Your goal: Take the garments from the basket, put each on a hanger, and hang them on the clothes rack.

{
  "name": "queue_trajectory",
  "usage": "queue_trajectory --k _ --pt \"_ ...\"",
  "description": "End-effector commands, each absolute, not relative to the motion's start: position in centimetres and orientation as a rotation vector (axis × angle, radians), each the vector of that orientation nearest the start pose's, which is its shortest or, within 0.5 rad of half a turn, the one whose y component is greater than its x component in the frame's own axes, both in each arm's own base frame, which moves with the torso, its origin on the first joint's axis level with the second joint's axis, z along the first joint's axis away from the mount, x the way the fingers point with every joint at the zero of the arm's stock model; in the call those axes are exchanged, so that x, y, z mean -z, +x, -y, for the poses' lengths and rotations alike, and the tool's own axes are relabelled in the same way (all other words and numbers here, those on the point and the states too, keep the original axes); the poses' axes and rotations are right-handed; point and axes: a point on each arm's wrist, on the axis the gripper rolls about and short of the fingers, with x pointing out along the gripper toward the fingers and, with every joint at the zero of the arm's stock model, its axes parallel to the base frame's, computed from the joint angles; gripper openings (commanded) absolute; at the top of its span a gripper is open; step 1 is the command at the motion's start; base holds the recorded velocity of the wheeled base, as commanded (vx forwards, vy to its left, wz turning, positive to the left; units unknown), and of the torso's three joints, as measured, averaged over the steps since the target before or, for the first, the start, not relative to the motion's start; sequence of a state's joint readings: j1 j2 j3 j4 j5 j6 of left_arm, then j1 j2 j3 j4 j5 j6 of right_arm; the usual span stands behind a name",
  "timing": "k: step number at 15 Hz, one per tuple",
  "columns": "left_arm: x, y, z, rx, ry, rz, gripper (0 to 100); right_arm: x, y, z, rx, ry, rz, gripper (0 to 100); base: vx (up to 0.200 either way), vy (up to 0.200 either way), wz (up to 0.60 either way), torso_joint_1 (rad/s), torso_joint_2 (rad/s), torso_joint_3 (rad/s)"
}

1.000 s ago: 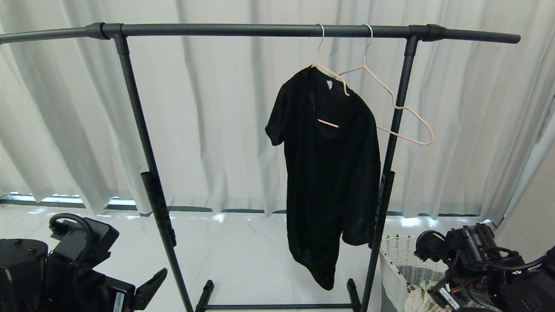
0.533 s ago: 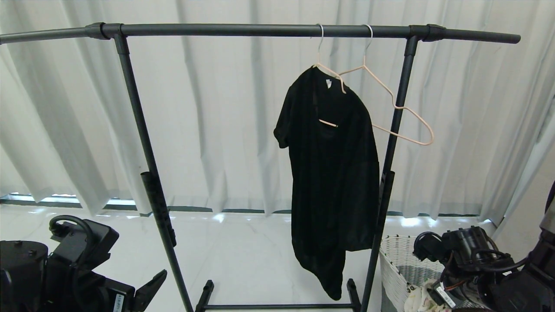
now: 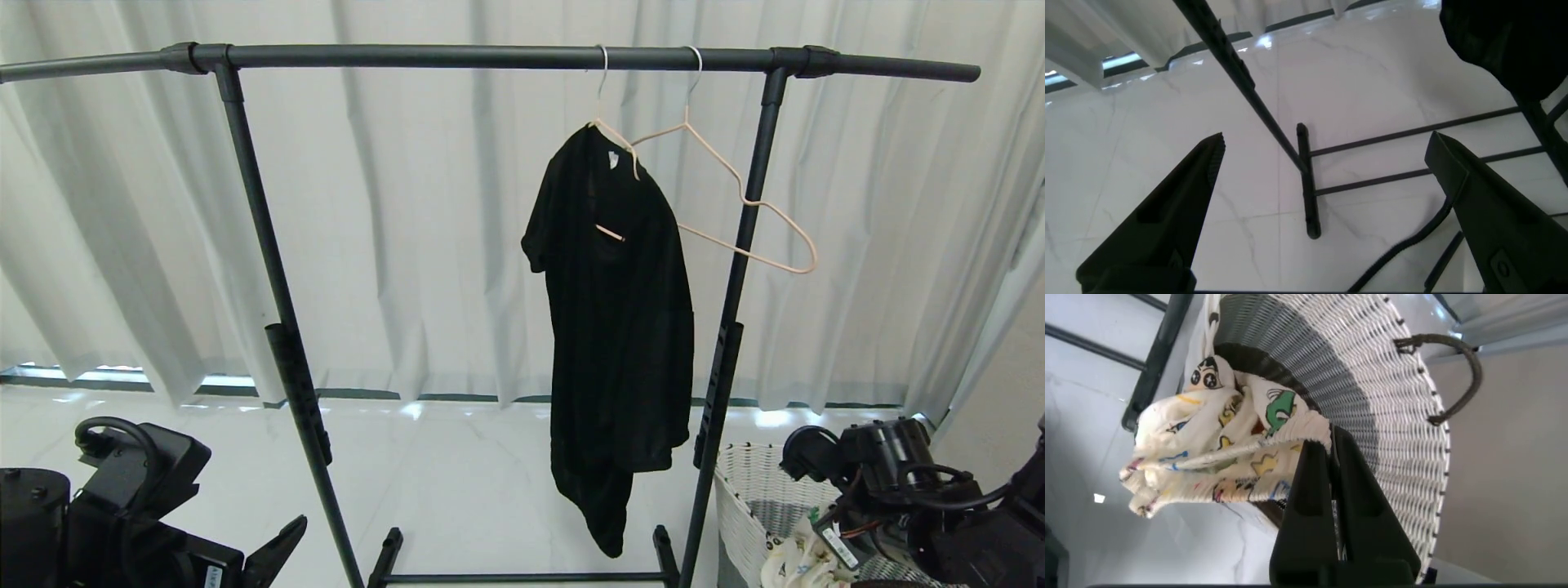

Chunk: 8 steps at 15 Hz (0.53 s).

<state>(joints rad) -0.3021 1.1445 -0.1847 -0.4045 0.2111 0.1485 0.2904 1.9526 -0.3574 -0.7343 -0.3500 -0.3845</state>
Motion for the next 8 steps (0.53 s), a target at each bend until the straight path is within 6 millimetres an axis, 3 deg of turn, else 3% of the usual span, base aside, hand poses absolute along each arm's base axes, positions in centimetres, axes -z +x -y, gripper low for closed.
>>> queue_trajectory --k 1,2,5,8 --pt "-11.9 12.0 3.3 0.131 0.290 -0.532 100 -5.0 23.7 -6.3 -0.094 -0.620 -0.760 0 0.000 0.000 0.00 0.000 0.00 0.000" --pt "-11.9 12.0 3.3 0.131 0.292 -0.532 100 -6.2 23.7 -6.3 -0.093 -0.613 -0.739 0 0.000 0.000 0.00 0.000 0.00 0.000" --pt "-11.9 12.0 3.3 0.132 0.296 -0.530 100 -12.3 23.1 -6.2 -0.126 -0.583 -0.702 0 0.000 0.000 0.00 0.000 0.00 0.000" --pt "-12.0 11.8 3.8 0.179 0.306 -0.519 100 -17.1 21.5 -6.2 -0.139 -0.579 -0.652 0 -0.200 0.000 0.00 0.007 0.00 -0.002"
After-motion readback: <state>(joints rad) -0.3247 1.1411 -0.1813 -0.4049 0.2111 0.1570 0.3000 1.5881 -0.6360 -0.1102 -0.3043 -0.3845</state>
